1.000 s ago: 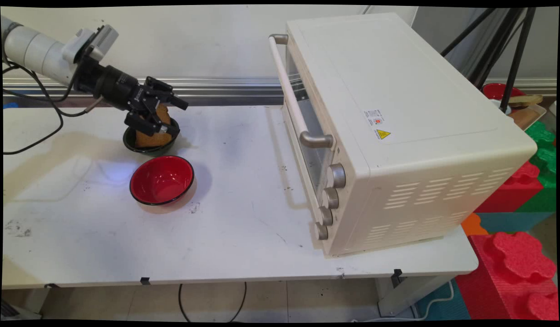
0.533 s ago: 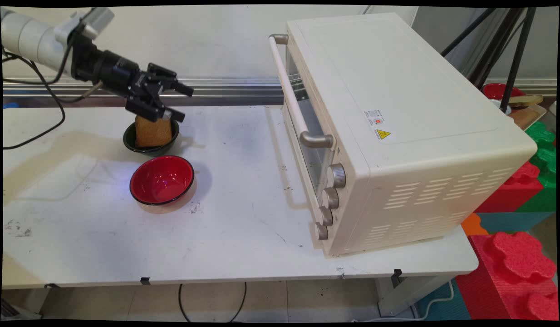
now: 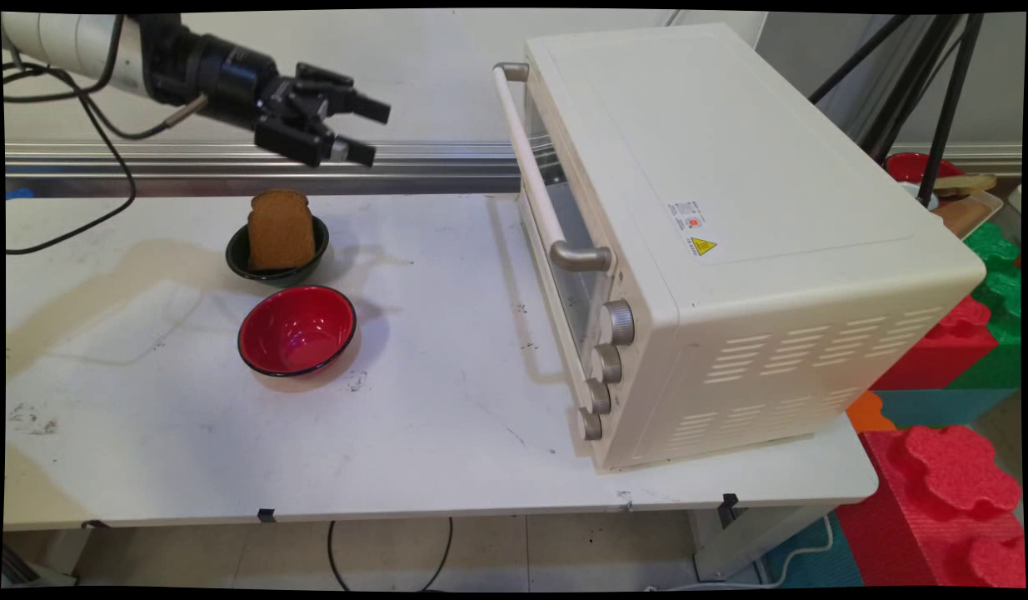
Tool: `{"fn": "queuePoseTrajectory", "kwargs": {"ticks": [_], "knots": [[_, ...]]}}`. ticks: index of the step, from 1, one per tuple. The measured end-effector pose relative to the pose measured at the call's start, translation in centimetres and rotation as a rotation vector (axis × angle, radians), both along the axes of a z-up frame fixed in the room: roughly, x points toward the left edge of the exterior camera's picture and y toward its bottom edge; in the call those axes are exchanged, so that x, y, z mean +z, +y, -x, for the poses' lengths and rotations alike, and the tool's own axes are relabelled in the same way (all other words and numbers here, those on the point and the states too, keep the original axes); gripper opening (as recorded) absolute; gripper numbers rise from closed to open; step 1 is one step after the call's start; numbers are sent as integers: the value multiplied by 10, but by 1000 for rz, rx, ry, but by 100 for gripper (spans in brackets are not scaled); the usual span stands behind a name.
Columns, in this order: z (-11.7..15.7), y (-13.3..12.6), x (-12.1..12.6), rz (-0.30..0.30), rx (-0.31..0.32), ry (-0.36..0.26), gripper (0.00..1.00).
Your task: Open the oven
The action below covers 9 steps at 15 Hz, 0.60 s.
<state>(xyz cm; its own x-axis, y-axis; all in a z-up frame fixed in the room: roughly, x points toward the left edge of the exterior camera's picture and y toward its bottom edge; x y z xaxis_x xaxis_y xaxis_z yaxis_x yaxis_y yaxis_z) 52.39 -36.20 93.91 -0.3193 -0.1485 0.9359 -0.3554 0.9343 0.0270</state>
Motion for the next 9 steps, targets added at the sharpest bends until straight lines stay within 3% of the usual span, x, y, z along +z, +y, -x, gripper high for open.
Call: {"fn": "queuePoseTrajectory", "kwargs": {"ticks": [9], "knots": [[52, -27, 13, 49, 6, 74, 100]]}}
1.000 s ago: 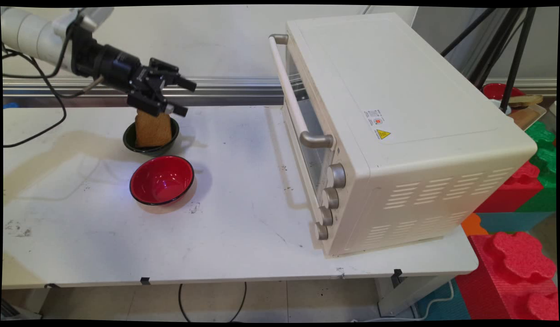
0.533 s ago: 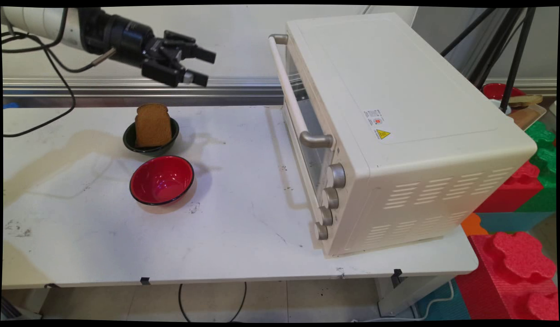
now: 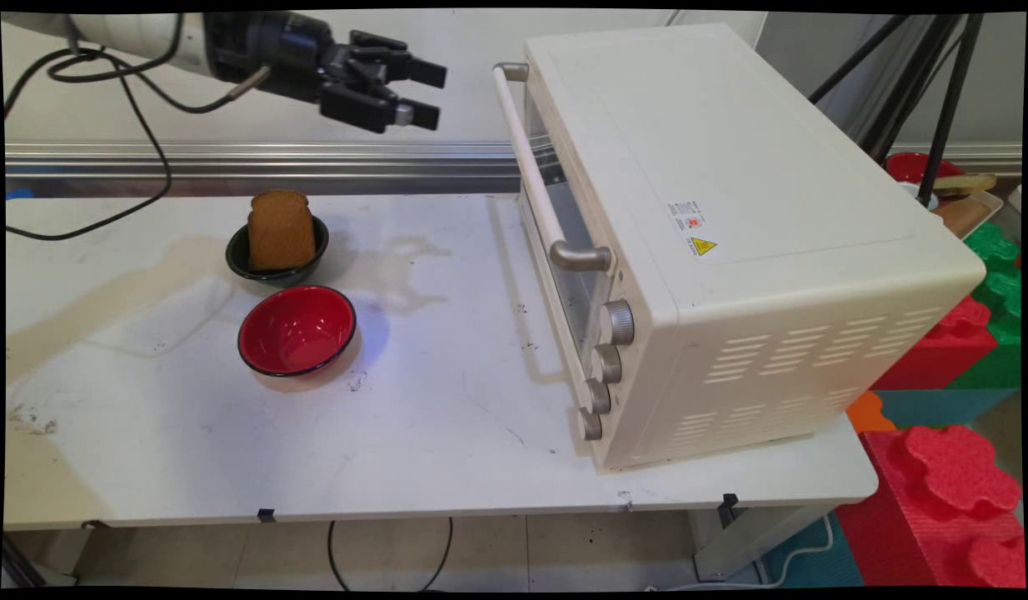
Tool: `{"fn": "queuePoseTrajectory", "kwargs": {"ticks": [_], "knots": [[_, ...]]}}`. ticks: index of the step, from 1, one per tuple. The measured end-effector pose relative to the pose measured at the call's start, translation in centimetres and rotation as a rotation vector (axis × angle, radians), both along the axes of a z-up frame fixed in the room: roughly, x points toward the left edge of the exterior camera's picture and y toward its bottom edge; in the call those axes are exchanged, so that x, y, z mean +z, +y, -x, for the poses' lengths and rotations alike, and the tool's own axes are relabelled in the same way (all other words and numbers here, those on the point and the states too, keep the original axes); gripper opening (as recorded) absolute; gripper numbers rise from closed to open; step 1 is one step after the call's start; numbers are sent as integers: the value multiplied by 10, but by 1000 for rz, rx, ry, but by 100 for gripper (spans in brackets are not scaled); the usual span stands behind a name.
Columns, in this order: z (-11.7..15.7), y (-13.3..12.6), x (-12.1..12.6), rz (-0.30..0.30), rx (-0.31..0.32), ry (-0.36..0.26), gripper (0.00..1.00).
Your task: Open the oven
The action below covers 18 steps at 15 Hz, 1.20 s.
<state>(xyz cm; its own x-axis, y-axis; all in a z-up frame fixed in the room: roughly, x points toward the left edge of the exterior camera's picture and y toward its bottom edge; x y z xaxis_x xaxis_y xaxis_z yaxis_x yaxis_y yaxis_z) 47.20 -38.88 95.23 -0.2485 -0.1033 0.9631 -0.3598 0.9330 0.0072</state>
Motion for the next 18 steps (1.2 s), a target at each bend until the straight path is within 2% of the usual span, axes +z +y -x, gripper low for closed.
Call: {"fn": "queuePoseTrajectory", "kwargs": {"ticks": [9, 10, 18], "knots": [[42, -28, -5, 42, 6, -16, 100], [45, -30, -6, 46, 7, -20, 0], [64, -40, -13, 81, -17, -75, 0]]}}
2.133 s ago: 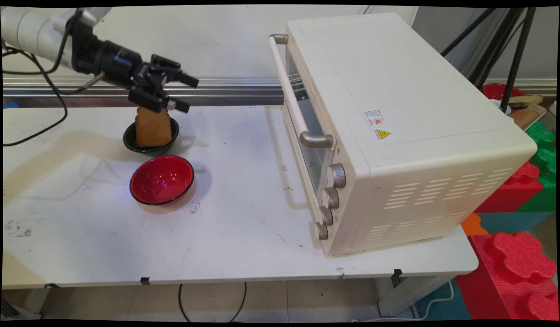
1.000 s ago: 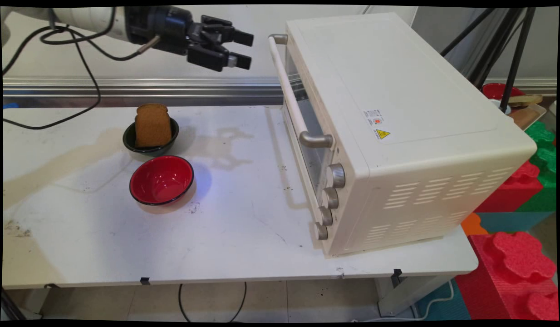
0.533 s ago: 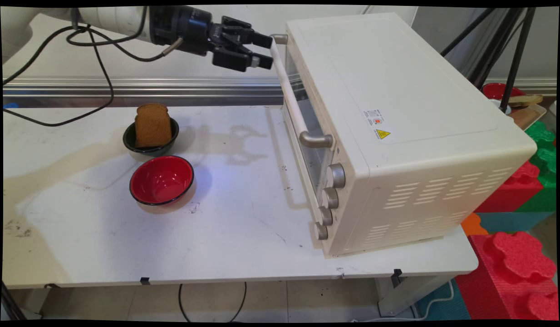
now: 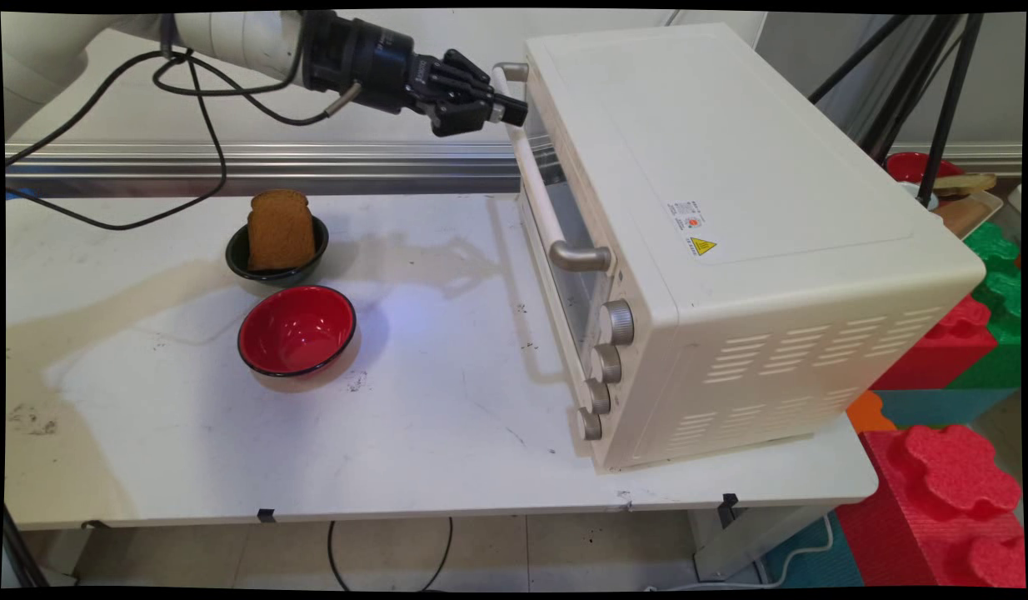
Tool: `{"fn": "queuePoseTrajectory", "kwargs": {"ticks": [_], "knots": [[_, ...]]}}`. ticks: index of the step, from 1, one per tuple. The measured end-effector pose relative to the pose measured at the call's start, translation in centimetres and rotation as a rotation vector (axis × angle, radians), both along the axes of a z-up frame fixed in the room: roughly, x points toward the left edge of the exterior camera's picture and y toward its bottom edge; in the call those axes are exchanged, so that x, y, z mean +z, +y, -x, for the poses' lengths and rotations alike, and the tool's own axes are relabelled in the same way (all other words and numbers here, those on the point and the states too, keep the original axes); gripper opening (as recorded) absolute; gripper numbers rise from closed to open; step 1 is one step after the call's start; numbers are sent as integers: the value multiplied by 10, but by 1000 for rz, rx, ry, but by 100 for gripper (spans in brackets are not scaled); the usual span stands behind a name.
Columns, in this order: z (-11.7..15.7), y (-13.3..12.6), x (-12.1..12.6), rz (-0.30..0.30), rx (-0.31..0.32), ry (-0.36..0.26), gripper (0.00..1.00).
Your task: Open the oven
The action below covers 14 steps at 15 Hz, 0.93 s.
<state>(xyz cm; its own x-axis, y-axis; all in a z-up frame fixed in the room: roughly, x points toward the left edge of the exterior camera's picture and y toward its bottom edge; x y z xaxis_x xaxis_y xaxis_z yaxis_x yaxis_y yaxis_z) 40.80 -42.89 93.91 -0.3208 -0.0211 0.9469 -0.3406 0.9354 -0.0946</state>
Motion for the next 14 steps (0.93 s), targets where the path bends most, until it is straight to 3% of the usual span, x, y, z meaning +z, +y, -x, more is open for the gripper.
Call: {"fn": "queuePoseTrajectory", "kwargs": {"ticks": [14], "knots": [[17, -13, -9, 25, -20, -88, 0]]}}
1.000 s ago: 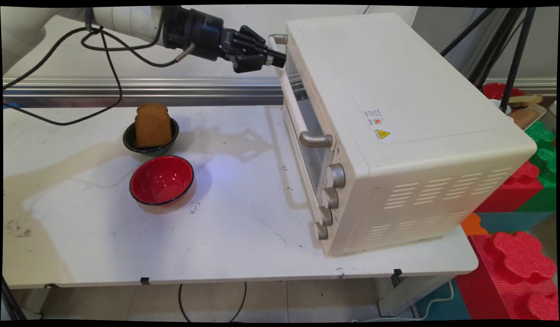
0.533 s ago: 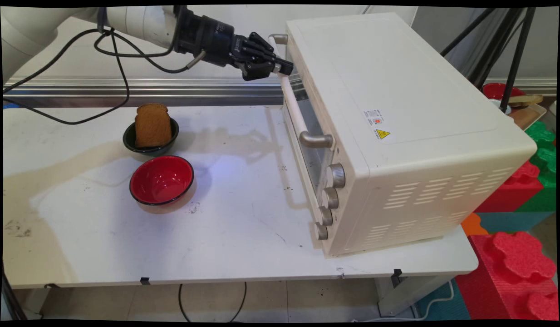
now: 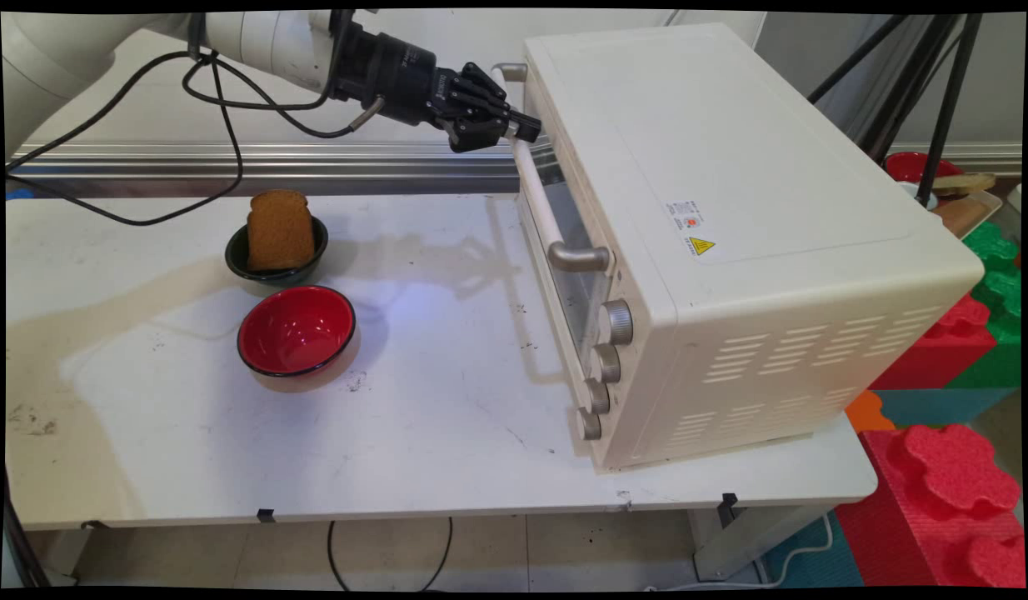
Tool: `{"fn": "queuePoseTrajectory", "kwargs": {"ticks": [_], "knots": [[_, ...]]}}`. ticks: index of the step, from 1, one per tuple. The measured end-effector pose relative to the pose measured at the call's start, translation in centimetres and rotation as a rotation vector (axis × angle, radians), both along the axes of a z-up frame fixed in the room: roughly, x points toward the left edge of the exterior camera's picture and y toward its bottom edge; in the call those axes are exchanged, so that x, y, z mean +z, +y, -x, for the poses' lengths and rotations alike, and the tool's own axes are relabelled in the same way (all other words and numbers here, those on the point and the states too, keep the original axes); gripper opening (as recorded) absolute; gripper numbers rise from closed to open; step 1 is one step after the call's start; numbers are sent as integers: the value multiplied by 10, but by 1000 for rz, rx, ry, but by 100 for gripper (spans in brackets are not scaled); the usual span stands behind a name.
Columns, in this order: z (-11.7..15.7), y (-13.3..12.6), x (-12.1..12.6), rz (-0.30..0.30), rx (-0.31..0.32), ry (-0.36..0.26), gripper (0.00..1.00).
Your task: Open the oven
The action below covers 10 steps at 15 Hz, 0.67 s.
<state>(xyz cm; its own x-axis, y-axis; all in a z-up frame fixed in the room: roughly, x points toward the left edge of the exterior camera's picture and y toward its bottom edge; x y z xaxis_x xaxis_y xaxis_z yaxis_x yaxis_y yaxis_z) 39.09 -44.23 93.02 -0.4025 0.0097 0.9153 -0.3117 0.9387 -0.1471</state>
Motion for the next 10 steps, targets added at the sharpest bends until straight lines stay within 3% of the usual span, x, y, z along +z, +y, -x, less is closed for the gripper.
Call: {"fn": "queuePoseTrajectory", "kwargs": {"ticks": [10], "knots": [[-27, 7, 0, 3, -42, -76, 0]]}}
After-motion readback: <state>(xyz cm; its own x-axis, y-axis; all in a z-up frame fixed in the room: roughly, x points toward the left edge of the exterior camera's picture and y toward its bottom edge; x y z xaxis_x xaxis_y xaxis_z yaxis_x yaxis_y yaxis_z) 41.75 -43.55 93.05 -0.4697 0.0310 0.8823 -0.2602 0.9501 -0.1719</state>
